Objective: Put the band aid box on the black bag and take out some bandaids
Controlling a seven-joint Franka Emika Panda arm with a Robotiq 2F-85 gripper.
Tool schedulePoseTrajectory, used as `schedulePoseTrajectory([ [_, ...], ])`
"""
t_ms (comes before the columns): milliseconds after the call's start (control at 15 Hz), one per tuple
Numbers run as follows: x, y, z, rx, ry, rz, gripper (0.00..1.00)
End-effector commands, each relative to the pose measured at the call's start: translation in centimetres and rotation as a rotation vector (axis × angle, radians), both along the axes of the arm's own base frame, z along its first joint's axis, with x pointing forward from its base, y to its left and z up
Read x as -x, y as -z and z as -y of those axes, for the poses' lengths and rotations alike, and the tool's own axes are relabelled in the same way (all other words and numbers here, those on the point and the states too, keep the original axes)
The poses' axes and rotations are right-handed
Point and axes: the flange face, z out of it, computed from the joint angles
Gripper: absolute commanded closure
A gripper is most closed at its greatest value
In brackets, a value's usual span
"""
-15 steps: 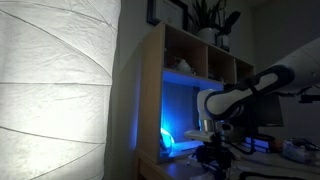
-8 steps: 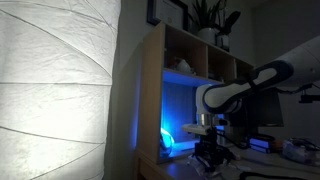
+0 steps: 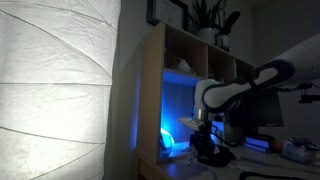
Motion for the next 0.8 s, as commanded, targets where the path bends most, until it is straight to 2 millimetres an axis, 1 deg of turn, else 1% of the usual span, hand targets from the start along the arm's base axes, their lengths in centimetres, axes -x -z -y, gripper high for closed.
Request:
schedulePoseTrajectory([
  [0, -0.7, -1.6, -0.4, 0.112, 0.056, 0.083, 1.00],
  [133, -0.2, -1.2, -0.7, 0.058, 0.030, 0.020, 1.00],
  [267, -0.3, -0.6, -0.3, 0.154, 0.080, 0.049, 1.00],
  [400, -0.2, -0.4, 0.6, 0.268, 0.115, 0.063, 1.00],
  [533, 0.3, -0.1, 1.0, 0.233, 0.096, 0.006, 1.00],
  [667, 0.6, 0.1, 0.5, 0.113, 0.034, -0.026, 1.00],
  [733, 0.8, 0.3, 0.2, 0.060, 0.010, -0.049, 0.75],
])
